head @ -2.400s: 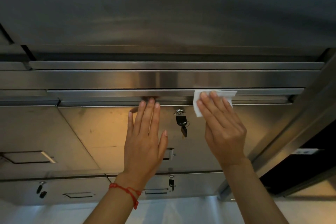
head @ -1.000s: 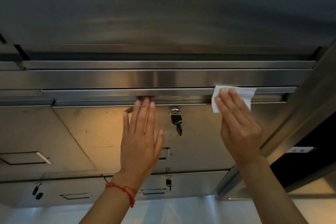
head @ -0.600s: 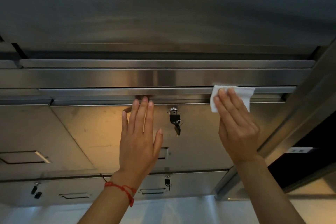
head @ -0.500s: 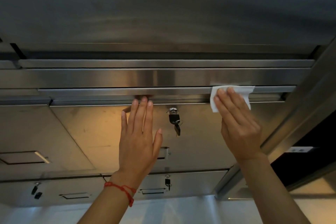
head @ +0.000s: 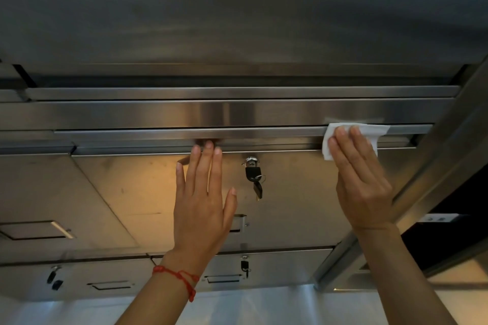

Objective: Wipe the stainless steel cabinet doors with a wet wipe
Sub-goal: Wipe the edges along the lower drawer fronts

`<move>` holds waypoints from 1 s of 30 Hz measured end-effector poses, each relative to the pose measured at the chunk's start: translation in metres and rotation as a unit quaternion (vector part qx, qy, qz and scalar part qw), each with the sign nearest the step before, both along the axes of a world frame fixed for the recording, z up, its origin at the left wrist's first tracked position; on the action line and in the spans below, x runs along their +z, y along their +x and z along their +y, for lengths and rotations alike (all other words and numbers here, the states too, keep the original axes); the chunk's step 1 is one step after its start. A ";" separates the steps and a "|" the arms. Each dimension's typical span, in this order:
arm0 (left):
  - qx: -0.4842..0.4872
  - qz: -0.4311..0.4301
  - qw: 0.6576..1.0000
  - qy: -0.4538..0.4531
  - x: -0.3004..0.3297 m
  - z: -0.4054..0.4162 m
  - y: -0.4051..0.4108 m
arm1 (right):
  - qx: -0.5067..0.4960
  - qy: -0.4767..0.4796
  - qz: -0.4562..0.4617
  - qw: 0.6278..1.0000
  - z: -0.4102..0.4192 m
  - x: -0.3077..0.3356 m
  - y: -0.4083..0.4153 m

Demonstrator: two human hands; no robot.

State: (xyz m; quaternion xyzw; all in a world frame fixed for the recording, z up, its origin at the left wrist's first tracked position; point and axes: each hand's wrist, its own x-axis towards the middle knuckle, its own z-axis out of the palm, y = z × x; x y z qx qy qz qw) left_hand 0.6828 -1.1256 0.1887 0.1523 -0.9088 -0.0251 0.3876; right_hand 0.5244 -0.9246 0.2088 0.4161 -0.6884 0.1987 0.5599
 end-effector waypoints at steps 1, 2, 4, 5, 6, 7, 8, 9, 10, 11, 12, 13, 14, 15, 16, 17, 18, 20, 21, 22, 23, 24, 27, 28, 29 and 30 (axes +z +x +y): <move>-0.001 0.001 1.000 0.000 0.000 0.000 0.000 | -0.003 -0.006 -0.002 1.000 0.001 0.000 -0.001; -0.002 0.001 1.000 0.000 0.000 0.000 0.000 | -0.004 -0.017 -0.006 1.000 -0.001 -0.001 0.000; -0.004 0.004 1.000 -0.001 0.001 -0.001 0.001 | -0.002 -0.037 -0.015 0.999 -0.009 -0.003 0.004; -0.004 0.006 1.000 -0.001 0.001 -0.001 0.001 | 0.001 -0.040 -0.016 0.999 -0.012 -0.004 0.006; -0.005 0.006 1.000 0.000 0.000 0.000 0.000 | 0.003 -0.038 -0.014 0.999 -0.013 -0.005 0.005; -0.004 0.007 1.000 0.001 0.000 0.000 0.000 | 0.005 -0.032 -0.010 0.999 -0.012 -0.005 0.004; -0.004 0.007 1.000 0.002 0.000 -0.001 0.000 | 0.006 -0.023 -0.006 1.000 -0.010 -0.004 0.002; -0.005 0.007 1.000 0.001 0.000 -0.001 0.000 | 0.005 -0.015 -0.003 1.000 -0.007 -0.003 0.000; -0.006 0.006 1.000 -0.001 0.000 -0.001 0.000 | 0.003 -0.010 -0.001 1.000 -0.003 -0.003 -0.002; -0.007 0.006 1.000 -0.002 0.000 -0.001 0.001 | -0.001 -0.009 -0.002 1.000 -0.001 -0.003 -0.003; -0.007 0.006 1.000 -0.001 0.000 -0.001 0.000 | -0.006 -0.013 -0.005 1.000 0.001 -0.002 -0.003; -0.006 0.005 1.000 -0.001 0.000 -0.001 0.000 | -0.009 -0.021 -0.011 1.000 0.001 -0.003 -0.002; -0.004 0.005 1.000 0.001 -0.001 -0.001 0.000 | -0.010 -0.030 -0.016 0.999 -0.001 -0.003 -0.001; -0.002 0.004 1.000 0.001 -0.001 -0.001 -0.001 | -0.007 -0.040 -0.021 0.999 -0.004 -0.004 0.001; -0.001 0.003 1.000 0.001 -0.001 -0.001 -0.001 | -0.002 -0.045 -0.023 0.999 -0.008 -0.004 0.003; 0.000 0.003 1.000 -0.001 -0.001 -0.001 -0.001 | 0.005 -0.045 -0.020 0.999 -0.011 -0.004 0.005; 0.000 0.004 1.000 -0.003 -0.001 -0.001 -0.001 | 0.013 -0.040 -0.012 0.999 -0.014 -0.004 0.006; -0.001 0.005 1.000 -0.005 -0.001 -0.001 0.000 | 0.021 -0.026 0.003 0.999 -0.013 -0.002 0.003; -0.002 0.006 1.000 -0.005 -0.001 -0.001 0.000 | 0.020 -0.021 0.007 1.000 -0.010 -0.002 0.001; -0.002 0.006 1.000 -0.006 -0.001 -0.002 0.000 | 0.016 -0.019 0.008 1.000 -0.007 -0.002 -0.001; -0.002 0.005 1.000 -0.005 -0.001 -0.002 0.000 | 0.010 -0.020 0.005 1.000 -0.003 -0.002 -0.003; -0.002 0.003 1.000 -0.005 -0.001 -0.002 0.000 | 0.004 -0.025 0.000 1.000 -0.001 -0.002 -0.003; 0.000 0.003 1.000 -0.003 -0.001 -0.002 0.000 | -0.002 -0.047 -0.020 0.999 -0.007 -0.004 0.003; 0.001 0.002 1.000 -0.003 -0.002 -0.002 0.000 | 0.004 -0.047 -0.023 0.999 -0.011 -0.004 0.005; 0.001 0.002 1.000 -0.003 -0.002 -0.002 0.000 | 0.012 -0.040 -0.020 0.999 -0.014 -0.003 0.007; 0.000 0.001 1.000 -0.003 -0.002 -0.002 0.000 | 0.020 -0.030 -0.014 0.999 -0.017 -0.002 0.008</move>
